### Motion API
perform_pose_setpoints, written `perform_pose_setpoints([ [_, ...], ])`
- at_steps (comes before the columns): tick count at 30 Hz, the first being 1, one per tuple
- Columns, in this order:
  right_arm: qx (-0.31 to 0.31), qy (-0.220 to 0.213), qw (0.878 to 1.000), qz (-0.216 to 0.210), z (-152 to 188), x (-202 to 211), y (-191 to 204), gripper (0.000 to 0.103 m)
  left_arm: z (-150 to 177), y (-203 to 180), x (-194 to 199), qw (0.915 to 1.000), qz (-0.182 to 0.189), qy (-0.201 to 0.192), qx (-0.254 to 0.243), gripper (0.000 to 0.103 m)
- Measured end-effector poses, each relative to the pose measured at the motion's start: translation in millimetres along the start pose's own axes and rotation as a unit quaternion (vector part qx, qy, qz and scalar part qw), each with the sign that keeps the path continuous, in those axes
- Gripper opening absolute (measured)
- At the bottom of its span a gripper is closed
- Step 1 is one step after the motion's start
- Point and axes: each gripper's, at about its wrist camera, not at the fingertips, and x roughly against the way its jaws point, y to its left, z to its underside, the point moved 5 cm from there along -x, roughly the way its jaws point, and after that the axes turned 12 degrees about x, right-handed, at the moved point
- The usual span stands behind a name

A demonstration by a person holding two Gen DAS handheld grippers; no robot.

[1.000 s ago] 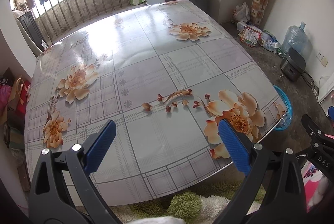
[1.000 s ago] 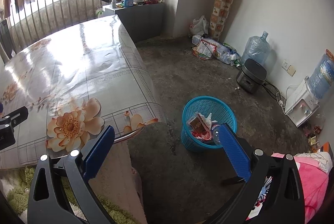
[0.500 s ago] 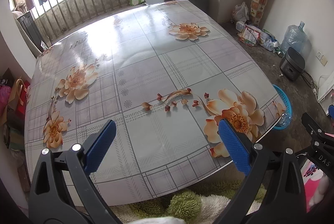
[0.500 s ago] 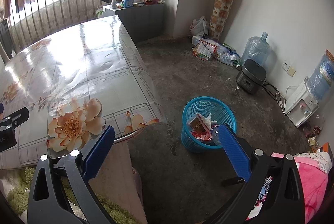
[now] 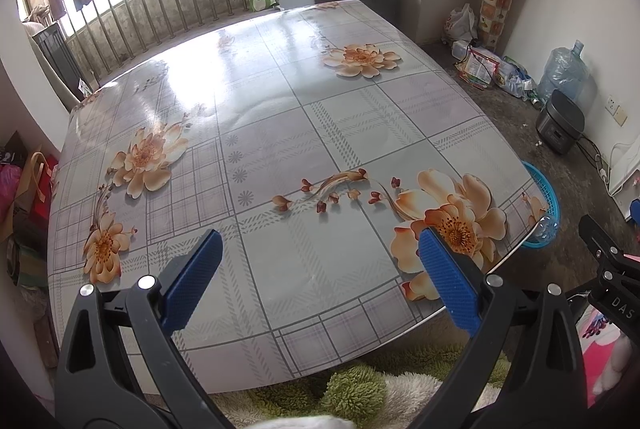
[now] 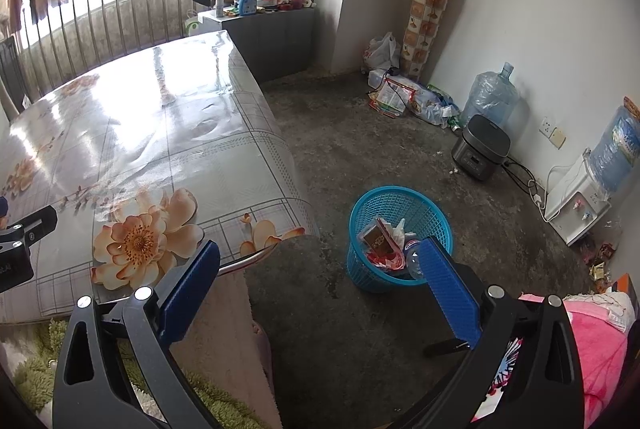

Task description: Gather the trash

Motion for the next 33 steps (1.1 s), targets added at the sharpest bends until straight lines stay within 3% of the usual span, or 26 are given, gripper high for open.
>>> perform_pose_setpoints([
  [33,-0.003,-0.002,1.000,-0.003,-5.6,3.9,-0.5,0.097,0.9,-1.6,0.7,1.0000,-0.001,0.000,0.001,0.094],
])
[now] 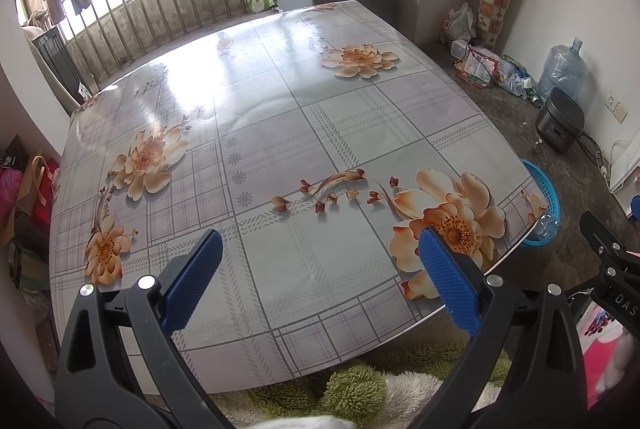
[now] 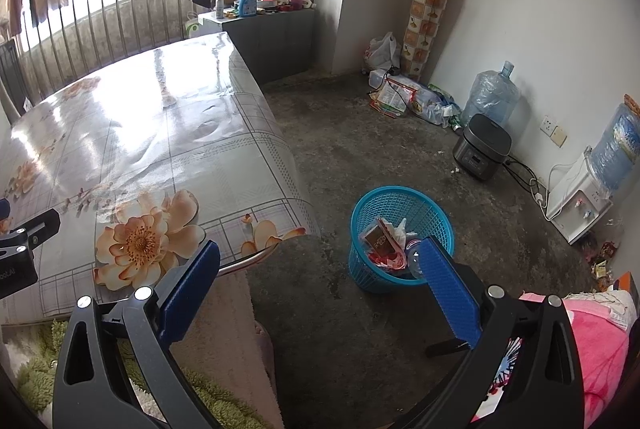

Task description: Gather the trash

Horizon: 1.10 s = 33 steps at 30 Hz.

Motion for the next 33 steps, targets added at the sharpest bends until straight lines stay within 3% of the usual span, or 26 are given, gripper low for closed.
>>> perform_pose_setpoints([
  [33,0.003,-0.002,1.000,-0.002,-6.6,1.7,5.5,0.097,0.5,-0.7,0.6,1.0000,0.000,-0.001,0.000,0.094],
])
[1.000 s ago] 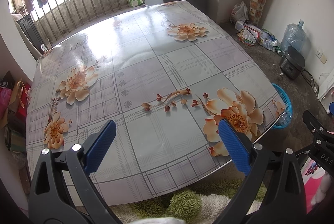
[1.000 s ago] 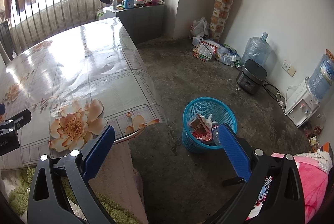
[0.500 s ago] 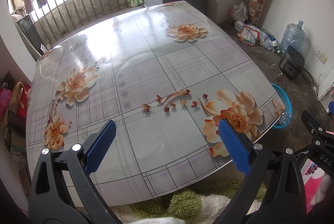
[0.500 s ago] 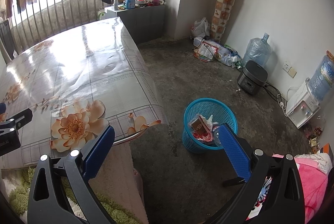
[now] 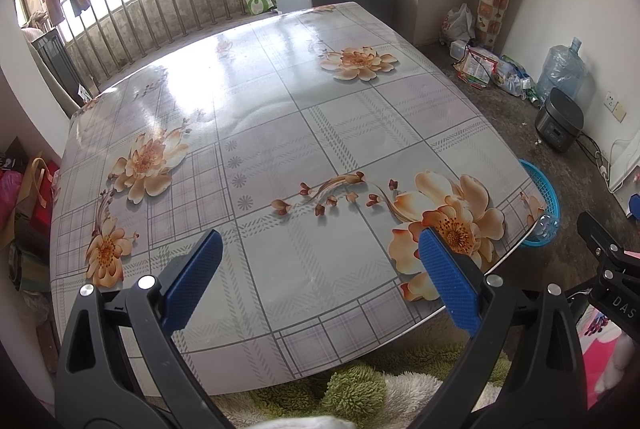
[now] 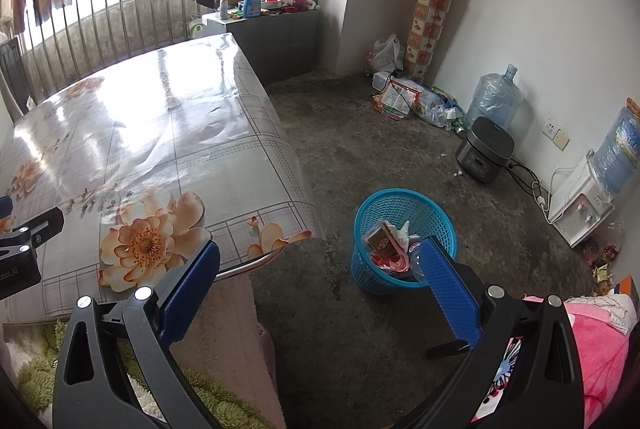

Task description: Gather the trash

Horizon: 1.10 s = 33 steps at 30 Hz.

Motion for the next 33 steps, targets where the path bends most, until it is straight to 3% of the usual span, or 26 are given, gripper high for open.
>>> perform_pose_setpoints([
  [33,0.000,0.000,1.000,-0.001,1.6,-1.1,4.4,0.097,1.3,-1.8,1.1,1.0000,-0.001,0.000,-0.001,0.094],
])
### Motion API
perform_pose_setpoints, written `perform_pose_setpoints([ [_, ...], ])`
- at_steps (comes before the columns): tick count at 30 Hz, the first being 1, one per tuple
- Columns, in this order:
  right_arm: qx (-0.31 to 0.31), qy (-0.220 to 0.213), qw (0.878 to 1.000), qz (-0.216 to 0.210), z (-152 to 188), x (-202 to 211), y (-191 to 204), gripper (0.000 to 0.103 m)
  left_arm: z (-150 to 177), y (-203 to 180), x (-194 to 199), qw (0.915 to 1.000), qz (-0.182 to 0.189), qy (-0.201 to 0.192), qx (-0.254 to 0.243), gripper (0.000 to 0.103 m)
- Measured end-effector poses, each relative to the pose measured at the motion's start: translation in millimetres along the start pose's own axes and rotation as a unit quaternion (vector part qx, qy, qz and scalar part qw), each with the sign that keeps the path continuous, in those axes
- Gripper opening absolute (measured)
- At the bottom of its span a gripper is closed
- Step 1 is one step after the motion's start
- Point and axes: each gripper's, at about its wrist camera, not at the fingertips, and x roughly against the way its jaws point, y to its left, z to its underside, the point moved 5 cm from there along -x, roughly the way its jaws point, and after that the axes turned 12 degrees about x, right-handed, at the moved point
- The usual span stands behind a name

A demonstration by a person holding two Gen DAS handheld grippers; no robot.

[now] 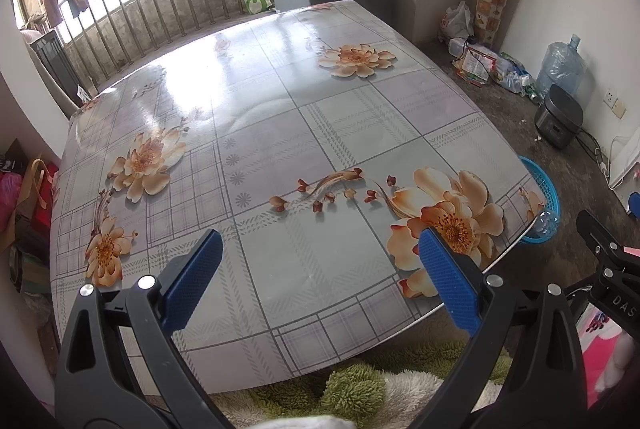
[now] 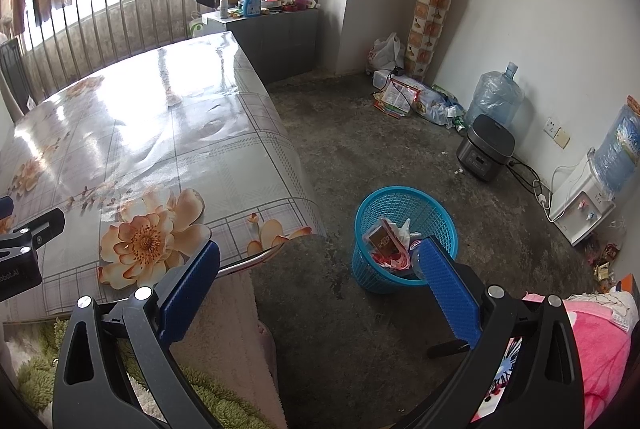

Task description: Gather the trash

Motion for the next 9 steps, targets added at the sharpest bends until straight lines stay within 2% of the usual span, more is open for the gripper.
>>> perform_pose_setpoints([
  [9,-0.001,0.001,1.000,-0.001,1.5,-2.2,0.5,0.097,-0.9,4.5,-1.3,1.0000,0.000,0.002,0.000,0.094],
])
